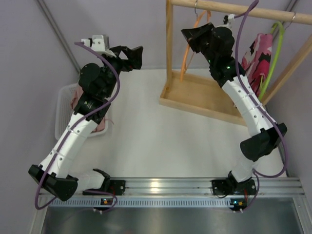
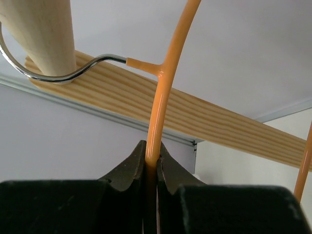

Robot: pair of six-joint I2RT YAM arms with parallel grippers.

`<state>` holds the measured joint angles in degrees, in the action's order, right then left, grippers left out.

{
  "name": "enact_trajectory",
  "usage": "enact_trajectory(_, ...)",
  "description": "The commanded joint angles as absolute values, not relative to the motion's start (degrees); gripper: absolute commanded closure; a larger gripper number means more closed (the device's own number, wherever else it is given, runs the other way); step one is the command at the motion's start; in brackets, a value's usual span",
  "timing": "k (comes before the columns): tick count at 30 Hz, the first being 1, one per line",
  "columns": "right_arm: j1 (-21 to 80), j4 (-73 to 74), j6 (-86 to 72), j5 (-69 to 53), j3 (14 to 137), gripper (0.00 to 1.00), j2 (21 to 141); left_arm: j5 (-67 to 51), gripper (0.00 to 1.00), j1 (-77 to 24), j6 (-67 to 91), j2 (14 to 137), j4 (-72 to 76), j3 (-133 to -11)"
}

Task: Remove the trousers from the hanger

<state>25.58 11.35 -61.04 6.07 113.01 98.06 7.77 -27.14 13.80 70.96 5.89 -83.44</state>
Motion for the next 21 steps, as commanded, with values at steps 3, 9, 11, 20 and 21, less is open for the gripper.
enact_trajectory(3, 26.8, 4.6, -58.5, 3.5, 108.9, 0.85, 95.8, 9.1, 0.01, -26.1, 11.3, 69.6, 3.0, -83.4)
enact_trajectory(9, 26.3, 5.2, -55.3, 3.0, 102.4, 0.41, 90.4, 7.1, 0.01, -22.9, 11.4, 72.5, -10.3, -88.1)
enact_trajectory(11, 25.7, 5.6, -54.1, 2.7, 99.8, 0.31, 87.8, 6.3, 0.01, -22.3, 11.2, 74.1, -13.3, -90.2)
enact_trajectory(20, 23.8, 4.2, -40.5, -3.2, 86.0, 0.01, 73.3, -3.1, 0.01, -20.2, 7.0, 79.9, -28.5, -94.0)
enact_trajectory(21, 23.8, 4.5, -39.2, -3.3, 84.5, 0.01, 72.0, -4.6, 0.01, -20.0, 6.9, 80.2, -29.3, -94.0)
